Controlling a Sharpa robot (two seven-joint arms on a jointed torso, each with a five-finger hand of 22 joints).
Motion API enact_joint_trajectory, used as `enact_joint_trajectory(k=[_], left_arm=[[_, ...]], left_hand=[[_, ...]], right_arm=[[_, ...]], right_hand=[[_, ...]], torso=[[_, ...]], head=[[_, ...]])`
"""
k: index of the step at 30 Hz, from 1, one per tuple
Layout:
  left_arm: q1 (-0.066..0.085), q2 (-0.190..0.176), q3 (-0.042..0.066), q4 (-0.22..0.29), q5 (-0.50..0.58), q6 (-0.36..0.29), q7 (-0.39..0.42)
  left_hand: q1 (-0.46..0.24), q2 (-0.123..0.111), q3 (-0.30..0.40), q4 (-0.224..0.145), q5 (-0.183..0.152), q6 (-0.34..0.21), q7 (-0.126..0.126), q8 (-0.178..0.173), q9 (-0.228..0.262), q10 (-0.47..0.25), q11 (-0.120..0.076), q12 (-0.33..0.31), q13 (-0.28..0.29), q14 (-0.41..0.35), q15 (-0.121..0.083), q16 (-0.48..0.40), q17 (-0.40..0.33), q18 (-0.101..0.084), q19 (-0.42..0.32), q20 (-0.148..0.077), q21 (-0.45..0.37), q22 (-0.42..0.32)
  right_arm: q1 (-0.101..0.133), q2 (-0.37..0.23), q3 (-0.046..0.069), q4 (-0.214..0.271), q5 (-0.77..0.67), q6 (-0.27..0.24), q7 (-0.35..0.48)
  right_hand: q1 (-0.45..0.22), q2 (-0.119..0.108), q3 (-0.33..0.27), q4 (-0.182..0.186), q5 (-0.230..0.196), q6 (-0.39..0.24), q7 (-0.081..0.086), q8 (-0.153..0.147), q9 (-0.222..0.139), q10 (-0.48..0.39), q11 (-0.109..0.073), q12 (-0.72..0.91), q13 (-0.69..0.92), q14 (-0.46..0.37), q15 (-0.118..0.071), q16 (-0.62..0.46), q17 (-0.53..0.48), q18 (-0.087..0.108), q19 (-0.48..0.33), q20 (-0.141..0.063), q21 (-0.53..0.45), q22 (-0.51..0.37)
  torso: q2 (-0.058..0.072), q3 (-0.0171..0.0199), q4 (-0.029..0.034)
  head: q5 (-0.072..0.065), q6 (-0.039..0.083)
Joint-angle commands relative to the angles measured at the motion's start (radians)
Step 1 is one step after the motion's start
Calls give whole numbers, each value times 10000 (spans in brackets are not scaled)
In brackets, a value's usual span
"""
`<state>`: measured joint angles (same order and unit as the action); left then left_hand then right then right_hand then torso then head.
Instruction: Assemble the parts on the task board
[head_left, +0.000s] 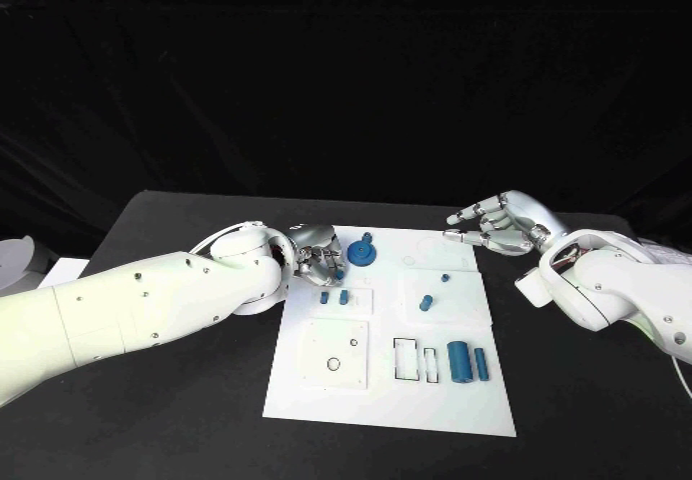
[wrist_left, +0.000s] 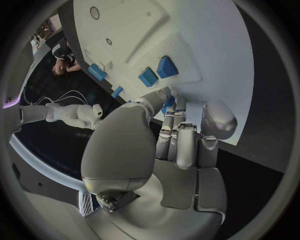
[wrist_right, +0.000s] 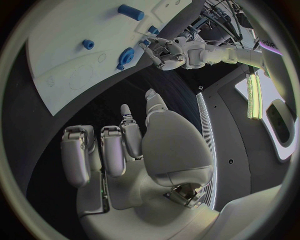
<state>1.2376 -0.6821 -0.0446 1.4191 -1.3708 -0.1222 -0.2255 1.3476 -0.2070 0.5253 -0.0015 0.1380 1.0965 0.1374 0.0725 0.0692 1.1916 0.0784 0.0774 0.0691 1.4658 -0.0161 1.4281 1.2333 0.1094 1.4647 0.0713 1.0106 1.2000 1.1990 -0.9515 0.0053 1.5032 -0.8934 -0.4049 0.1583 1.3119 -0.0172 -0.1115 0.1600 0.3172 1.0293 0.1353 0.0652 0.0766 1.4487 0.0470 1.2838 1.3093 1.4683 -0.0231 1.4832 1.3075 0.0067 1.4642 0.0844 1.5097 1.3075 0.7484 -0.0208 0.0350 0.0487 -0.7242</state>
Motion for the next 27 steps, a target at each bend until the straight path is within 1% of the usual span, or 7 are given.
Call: enact_joint_trajectory(k=[1, 12, 16, 19, 21, 22, 27], left_arm=[[1, 21, 4, 11, -30, 159, -50], [1, -2, 4, 12, -30, 83, -72], [1, -45, 4, 24, -30, -13, -81], [1, -115, 6, 51, 1, -145, -67], [2, -193, 10, 71, 86, -244, -45], [2, -241, 18, 78, 206, -289, -37], [9, -602, 107, 119, 1215, -429, 108]], left_hand=[[-89, -56, -73, -1, -58, -80, 0, -72, -14, -97, -4, -48, -10, 375, 44, -61, -36, -49, 223, 75, -64, -25], [-89, -52, -75, 1, -57, -88, 12, -74, -16, -105, 0, -46, -9, 374, 47, -64, -41, -45, 219, 78, -88, -40], [-70, -83, -98, -9, -52, -333, 60, -121, -53, -204, 35, -44, -10, 358, 80, -96, -106, -39, 216, 102, -144, -74], [-75, -153, -161, -13, -51, -629, 101, -127, -67, -450, 84, -101, -39, 324, 112, -168, -251, -18, 198, 132, -295, -172], [-54, -200, -285, -22, -54, -931, 167, -120, -66, -775, 146, -138, -61, 281, 157, -261, -431, 27, 158, 168, -597, -370], [-19, -191, -386, -28, -53, -1067, 185, -109, -60, -970, 163, -127, -60, 271, 190, -291, -483, 45, 152, 181, -695, -436], [177, -97, -889, -41, -46, -1683, 238, -96, -52, -1566, 243, -81, -54, 277, 230, -327, -590, 88, 188, 240, -990, -649]], right_arm=[[-10, 12, 1, -1, -34, 125, 71], [-13, 7, 1, -10, -34, 132, 49], [-14, 9, 1, -58, -52, 198, -67], [-14, 9, 1, -124, -146, 278, -201], [-14, 5, 1, -172, -300, 366, -315], [-15, 3, 1, -192, -422, 418, -372], [-18, -19, 1, -263, -1165, 736, -644]], right_hand=[[48, 29, -46, -4, 44, 14, -23, 24, 6, -9, 0, -66, 1059, 706, -27, -24, 1228, 198, 459, -31, -44, 1585], [51, 38, -52, -3, 48, 13, -23, 24, 6, -18, 0, -91, 1042, 703, -28, -37, 1210, 201, 451, -32, -53, 1571], [63, 43, -82, -2, 54, -28, -14, 10, -3, -234, 5, -571, 779, 648, -25, -185, 1005, 260, 313, -31, -206, 1336], [179, 100, -132, -7, 48, -85, -12, 15, -11, -1287, 1, -2951, -597, 532, -30, -525, 600, 382, 19, -35, -549, 839], [337, 161, -130, 0, -37, -85, 3, 21, -10, -2723, -13, -6290, -2675, 505, -27, -659, 471, 445, -132, -50, -742, 579], [469, 183, -101, -21, -67, -68, -3, 29, -6, -3117, 2, -7171, -3307, 494, -23, -718, 412, 461, -163, -58, -790, 518], [1136, 171, 83, -62, -183, 103, 91, 40, 7, -3343, 146, -9654, -5963, 513, 48, -874, 275, 441, -82, 7, -767, 579]], torso=[[4, -4, -3], [5, -6, 2], [4, -9, -8], [-1, -18, -9], [0, -15, -4], [-2, -16, -5], [-5, -2, -3]], head=[[4, 2], [9, -4], [11, 1], [-7, 12], [-10, 11], [-17, 8], [-27, 41]])
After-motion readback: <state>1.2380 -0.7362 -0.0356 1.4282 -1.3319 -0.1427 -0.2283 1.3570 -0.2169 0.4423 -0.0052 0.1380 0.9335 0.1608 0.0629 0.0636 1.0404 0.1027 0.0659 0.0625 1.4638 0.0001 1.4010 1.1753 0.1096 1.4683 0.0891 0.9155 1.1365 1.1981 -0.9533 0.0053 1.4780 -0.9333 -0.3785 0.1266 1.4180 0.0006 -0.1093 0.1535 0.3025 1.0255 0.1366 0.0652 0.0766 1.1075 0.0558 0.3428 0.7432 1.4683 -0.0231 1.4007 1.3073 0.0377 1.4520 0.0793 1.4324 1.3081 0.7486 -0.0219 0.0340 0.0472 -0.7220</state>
